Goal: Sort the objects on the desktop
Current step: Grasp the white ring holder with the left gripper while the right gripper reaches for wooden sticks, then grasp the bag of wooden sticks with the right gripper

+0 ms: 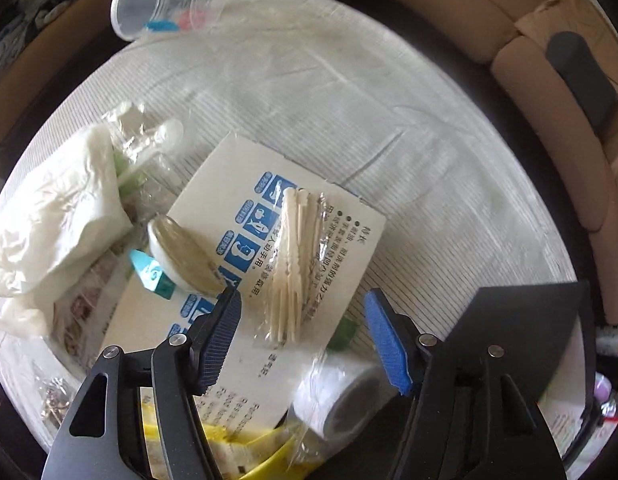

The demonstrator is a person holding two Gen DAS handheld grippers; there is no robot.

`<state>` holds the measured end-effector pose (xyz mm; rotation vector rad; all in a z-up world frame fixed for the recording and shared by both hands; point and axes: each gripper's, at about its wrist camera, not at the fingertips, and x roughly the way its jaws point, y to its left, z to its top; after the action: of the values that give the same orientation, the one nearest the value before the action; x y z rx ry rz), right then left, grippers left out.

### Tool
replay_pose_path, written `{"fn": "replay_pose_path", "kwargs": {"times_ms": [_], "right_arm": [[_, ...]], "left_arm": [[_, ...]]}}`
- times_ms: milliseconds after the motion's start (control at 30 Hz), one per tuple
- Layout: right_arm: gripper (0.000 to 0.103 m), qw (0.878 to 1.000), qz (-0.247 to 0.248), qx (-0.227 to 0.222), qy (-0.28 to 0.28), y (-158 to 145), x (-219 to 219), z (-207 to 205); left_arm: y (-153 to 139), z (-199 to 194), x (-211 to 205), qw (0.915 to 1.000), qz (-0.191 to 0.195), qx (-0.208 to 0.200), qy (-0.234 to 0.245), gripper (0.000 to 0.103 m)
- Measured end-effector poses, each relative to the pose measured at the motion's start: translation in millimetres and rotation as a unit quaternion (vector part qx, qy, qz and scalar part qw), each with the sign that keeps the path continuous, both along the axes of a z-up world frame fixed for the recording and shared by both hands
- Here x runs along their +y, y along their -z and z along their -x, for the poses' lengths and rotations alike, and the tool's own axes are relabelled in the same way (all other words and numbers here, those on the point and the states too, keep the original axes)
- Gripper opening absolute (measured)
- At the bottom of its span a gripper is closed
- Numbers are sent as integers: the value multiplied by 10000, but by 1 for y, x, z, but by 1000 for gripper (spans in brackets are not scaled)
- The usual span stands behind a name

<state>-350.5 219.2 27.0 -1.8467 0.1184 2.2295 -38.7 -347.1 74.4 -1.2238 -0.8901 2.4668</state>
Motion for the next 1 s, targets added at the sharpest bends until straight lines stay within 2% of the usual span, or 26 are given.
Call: {"fn": "replay_pose_path", "kwargs": {"times_ms": [100, 133, 200, 267, 333, 433, 600, 733, 800, 833, 900, 933, 967, 1000], "right_arm": [[64, 9997, 131, -111, -161, 16, 3, 3], [60, 9996, 200, -64, -182, 18, 3, 2], [52, 9989, 454, 79, -65, 17, 7, 0], [32, 9978, 629, 189, 41, 16, 10, -4], [18, 9971, 685, 274, 179, 13, 11, -8], [14, 9916, 984, 538, 651, 7, 19, -21], [12, 9758, 1414, 1153, 1201, -14, 26, -56], [11, 9675, 1580, 1412, 1378, -37, 22, -72], [11, 9705, 1444, 1296, 1432, -44, 13, -73], [15, 9751, 1236, 1114, 1466, -41, 9, -68], [16, 9817, 936, 945, 1365, -41, -4, -66], [24, 9841, 810, 902, 1295, -39, -11, -59], [38, 9854, 726, 855, 1280, -34, -16, -52], [42, 9866, 639, 806, 1268, -29, -21, -44]], "left_arm": [[1, -1, 6, 10000, 15, -18, 88, 49], [0, -1, 8, 9999, 28, -10, 110, 49], [0, -1, 10, 9999, 29, 5, 129, 49], [0, -1, 8, 10000, 6, 4, 94, 49], [1, 0, 7, 10000, -33, -5, 63, 49], [1, 1, 6, 10000, -75, 0, 32, 49], [2, 2, 10, 10000, -71, -2, 56, 49], [-1, 0, 14, 9999, -66, 38, 87, 49], [-1, 0, 14, 9999, -95, 46, 63, 49], [-1, -1, 14, 9999, -115, 48, 56, 49], [0, -1, 15, 9999, -124, 38, 47, 49], [0, -2, 15, 9999, -134, 38, 45, 49], [-1, -2, 15, 9999, -142, 48, 45, 49], [-2, -2, 14, 9999, -138, 62, 41, 49]]}}
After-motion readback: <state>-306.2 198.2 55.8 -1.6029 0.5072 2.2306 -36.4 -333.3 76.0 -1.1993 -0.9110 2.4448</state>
